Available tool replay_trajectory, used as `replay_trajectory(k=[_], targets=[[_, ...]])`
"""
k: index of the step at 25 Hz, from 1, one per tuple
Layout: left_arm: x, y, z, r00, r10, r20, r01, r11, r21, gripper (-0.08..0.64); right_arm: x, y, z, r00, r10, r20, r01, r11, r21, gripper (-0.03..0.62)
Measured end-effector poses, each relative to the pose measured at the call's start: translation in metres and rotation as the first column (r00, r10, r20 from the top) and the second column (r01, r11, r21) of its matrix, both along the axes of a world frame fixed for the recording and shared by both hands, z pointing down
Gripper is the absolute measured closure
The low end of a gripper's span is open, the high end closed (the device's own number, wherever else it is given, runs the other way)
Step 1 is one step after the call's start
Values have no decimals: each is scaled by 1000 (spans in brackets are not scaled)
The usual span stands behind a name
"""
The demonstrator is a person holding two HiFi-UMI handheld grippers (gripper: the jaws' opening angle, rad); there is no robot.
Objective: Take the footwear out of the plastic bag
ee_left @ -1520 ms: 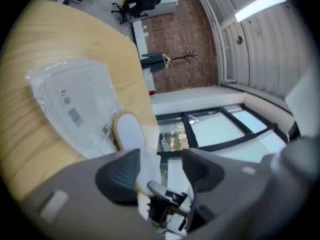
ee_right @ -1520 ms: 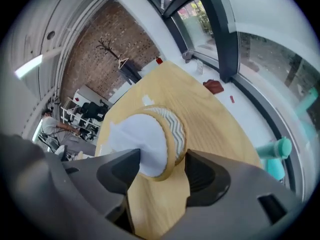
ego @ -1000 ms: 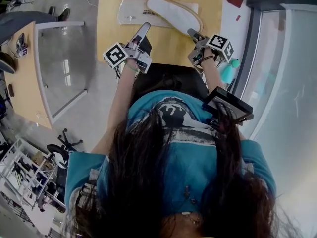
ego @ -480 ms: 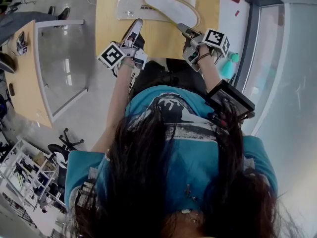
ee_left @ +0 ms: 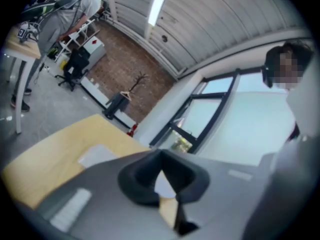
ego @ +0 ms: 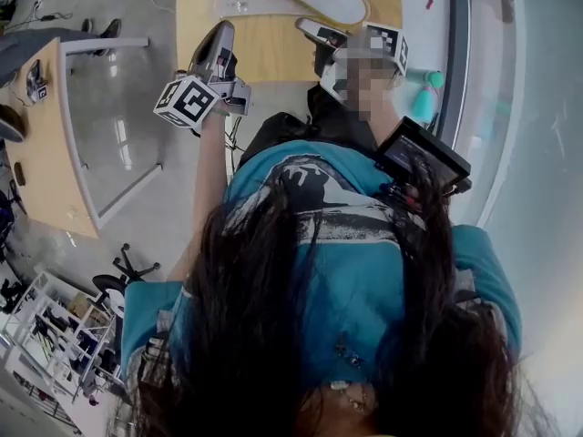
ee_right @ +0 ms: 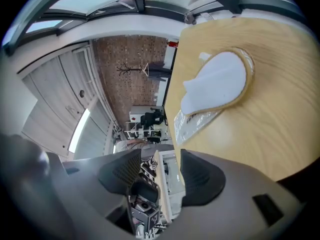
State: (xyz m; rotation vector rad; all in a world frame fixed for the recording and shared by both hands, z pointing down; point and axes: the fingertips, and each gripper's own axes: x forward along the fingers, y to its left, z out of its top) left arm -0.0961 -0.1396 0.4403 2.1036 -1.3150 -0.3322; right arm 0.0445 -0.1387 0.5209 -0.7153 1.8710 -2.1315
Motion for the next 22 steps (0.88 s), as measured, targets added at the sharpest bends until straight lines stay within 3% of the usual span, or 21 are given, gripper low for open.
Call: replay_trajectory(k=[9, 16, 18, 20, 22], targets=[[-77, 119, 0, 1000, 8, 18, -9, 999, 32, 560, -74, 106, -16, 999, -28, -16, 29, 998, 56, 342], [-87, 174, 15, 997, 65, 34, -66, 998, 23, 560, -89, 177, -10, 999, -29, -38, 31, 997, 68, 361], [-84, 197, 22, 996, 87, 14, -87, 996, 14, 560, -83, 206, -8, 997, -8, -72, 13, 998, 64, 406], [-76, 213, 26, 993, 114, -7, -114, 993, 7, 560, -71, 228, -7, 994, 27, -105, -21, 998, 61, 490], [-66, 223, 28, 990, 142, -19, -142, 990, 3, 560, -59, 245, -10, 990, 51, -131, -42, 996, 72, 517]])
